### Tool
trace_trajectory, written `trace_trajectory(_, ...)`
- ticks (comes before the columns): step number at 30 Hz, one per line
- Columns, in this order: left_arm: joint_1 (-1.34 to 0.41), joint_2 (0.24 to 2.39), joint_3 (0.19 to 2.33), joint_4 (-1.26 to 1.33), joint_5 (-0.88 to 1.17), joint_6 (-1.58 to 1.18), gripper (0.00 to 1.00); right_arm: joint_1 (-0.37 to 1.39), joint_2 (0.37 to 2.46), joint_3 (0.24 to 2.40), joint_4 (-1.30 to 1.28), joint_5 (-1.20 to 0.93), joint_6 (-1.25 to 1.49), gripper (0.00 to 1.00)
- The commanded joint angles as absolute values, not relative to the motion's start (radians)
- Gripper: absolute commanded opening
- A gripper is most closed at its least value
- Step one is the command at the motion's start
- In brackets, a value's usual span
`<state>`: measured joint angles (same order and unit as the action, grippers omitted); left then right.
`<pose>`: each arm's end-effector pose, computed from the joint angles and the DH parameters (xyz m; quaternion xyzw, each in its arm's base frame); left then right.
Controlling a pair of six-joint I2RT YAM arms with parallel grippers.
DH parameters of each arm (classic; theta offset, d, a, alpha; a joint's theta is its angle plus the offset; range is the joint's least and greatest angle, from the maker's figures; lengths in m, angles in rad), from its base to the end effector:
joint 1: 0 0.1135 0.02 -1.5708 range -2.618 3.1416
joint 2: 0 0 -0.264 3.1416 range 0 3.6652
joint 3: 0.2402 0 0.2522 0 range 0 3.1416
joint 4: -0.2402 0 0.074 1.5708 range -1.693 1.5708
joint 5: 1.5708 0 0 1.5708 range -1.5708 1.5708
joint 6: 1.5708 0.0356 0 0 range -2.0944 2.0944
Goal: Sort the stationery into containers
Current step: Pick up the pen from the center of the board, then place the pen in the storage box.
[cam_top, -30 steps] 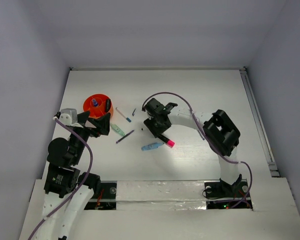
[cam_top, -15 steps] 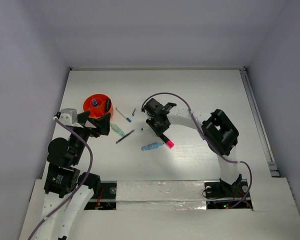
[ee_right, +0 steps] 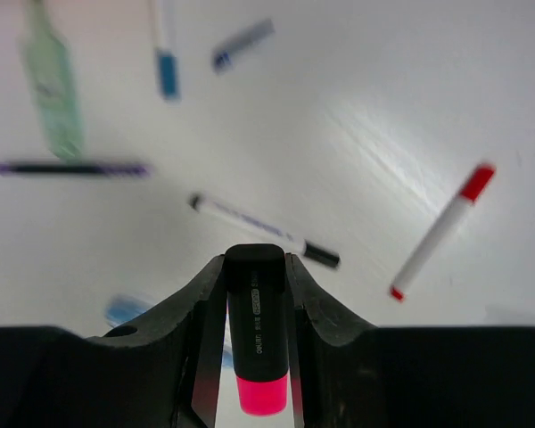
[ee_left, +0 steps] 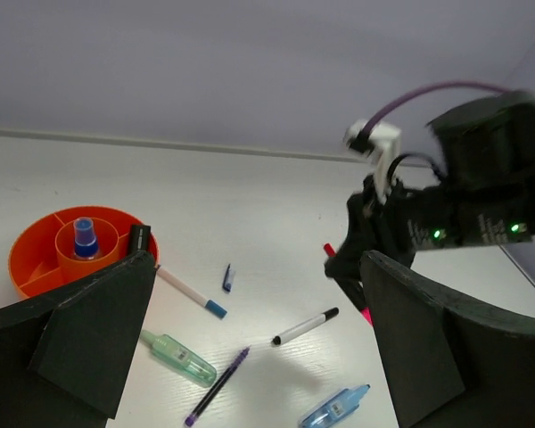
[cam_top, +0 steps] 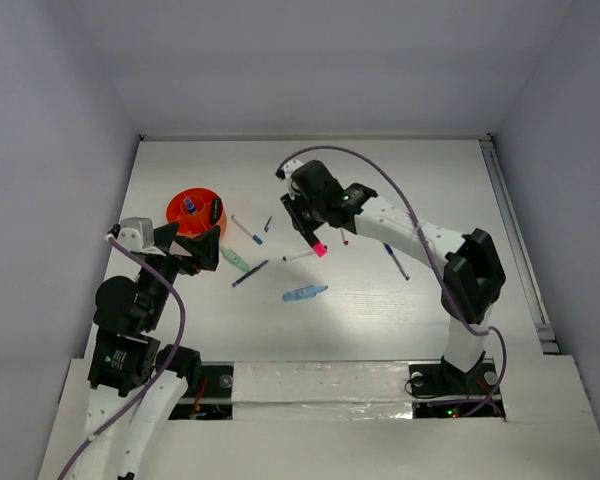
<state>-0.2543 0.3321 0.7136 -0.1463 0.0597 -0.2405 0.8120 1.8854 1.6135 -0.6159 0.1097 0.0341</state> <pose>0.0788 -0.0227 0.3720 0.0277 0.6188 -0.2101 0.7564 0.2937 0.3041 0.2717 -0.3398 0.8775 0.0902 0.3261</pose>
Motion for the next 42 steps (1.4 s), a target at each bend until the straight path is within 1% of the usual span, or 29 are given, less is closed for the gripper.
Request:
trace_trajectory(1,-0.245,0.319,0.709,-0.084,0.072,-0.244,0.99,0.811,1.832,1.664,-0.301,-0.043,0.099,0.13)
trace_trajectory(5,-0.227,0.324,0.712,-0.081,0.071,-0.250,0.99,0.811,1.871,1.658,0.042,-0.130,0.244,0.13)
trace_trajectory(6,-0.218,0.325,0.712,-0.081,0.071,-0.249,0.99,0.811,1.884,1.652,0.201,-0.139,0.305,0.13)
trace_trajectory(7,-0.218,0.325,0.712,-0.081,0.069,-0.249,0.99,0.811,1.899,1.651,0.271,-0.150,0.337,0.13)
trace_trajectory(9,-0.218,0.324,0.713,-0.084,0.066,-0.249,0.99,0.811,1.966,1.675,0.447,-0.169,0.418,0.13)
trace_trajectory(12,-0.209,0.316,0.713,-0.087,0.063,-0.247,0.99,0.811,2.071,1.738,0.618,-0.181,0.504,0.13)
trace_trajectory(15,-0.209,0.308,0.713,-0.087,0.061,-0.248,0.99,0.811,2.176,1.834,0.708,-0.193,0.563,0.13)
trace_trajectory(18,-0.209,0.307,0.713,-0.089,0.061,-0.249,0.99,0.811,2.285,1.917,0.739,-0.216,0.598,0.13)
trace_trajectory(19,-0.209,0.308,0.713,-0.089,0.060,-0.249,0.99,0.821,2.311,1.978,0.733,-0.219,0.595,0.13)
trace_trajectory(22,-0.199,0.307,0.713,-0.091,0.058,-0.247,0.99,0.831,2.396,2.075,0.706,-0.215,0.574,0.13)
trace_trajectory(26,-0.199,0.304,0.713,-0.092,0.060,-0.247,0.99,0.842,2.456,2.132,0.677,-0.192,0.552,0.14)
trace_trajectory(33,-0.199,0.301,0.713,-0.091,0.063,-0.245,0.99,0.851,2.502,2.141,0.669,-0.198,0.532,0.14)
trace_trajectory(42,-0.199,0.301,0.712,-0.089,0.066,-0.247,0.99,0.851,2.479,2.010,0.729,-0.196,0.549,0.16)
